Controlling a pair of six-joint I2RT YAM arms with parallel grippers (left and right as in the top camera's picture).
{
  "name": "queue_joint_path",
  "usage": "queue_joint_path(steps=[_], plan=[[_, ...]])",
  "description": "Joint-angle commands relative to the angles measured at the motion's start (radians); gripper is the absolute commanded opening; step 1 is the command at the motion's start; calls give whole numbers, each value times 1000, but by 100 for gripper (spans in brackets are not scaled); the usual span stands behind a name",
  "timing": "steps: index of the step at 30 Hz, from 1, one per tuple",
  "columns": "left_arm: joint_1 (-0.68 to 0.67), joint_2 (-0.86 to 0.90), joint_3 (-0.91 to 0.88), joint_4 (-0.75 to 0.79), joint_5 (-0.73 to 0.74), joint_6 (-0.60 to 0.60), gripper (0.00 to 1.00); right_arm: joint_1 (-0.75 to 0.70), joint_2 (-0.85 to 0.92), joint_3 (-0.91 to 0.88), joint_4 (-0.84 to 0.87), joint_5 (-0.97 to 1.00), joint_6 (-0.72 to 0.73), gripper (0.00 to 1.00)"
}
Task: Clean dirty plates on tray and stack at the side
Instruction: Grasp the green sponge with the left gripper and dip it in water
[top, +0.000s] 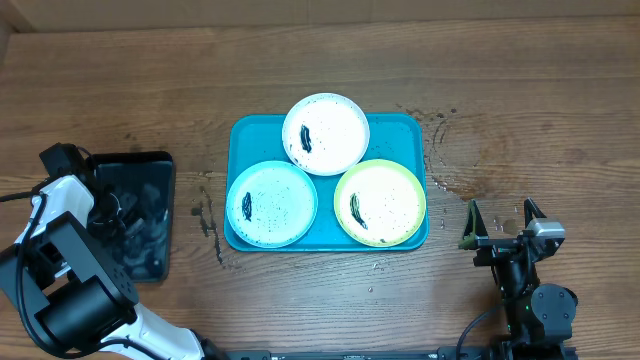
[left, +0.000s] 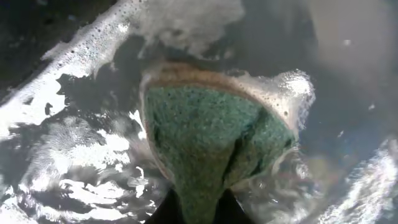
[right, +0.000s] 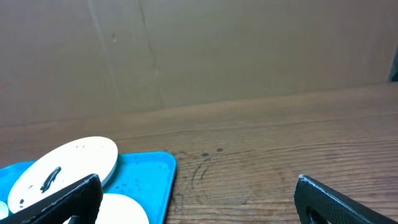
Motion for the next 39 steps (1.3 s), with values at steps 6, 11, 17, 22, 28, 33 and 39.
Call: queue_joint_path(steps=[6,11,17,22,28,33,39], plan=[[3,24,6,98,-58,-2,100,-6,-8,-10,5,10,-3,100],[3,24,6,163,-59,-2,100,-6,-8,-10,6,10,-3,100],[3,24,5,161,-32,-2,81,-6,-8,-10,6,10,-3,100],[3,24,5,151,-6,-2,72,-6,-8,-10,5,10,-3,100],[3,24,5,147,-25,-2,4,-6,-8,-10,5,10,-3,100],[3,24,5,131,-24,-3,4,-6,-8,-10,6,10,-3,100],[3,24,5,20,58,-2,100,-6,-8,-10,6,10,-3,100]])
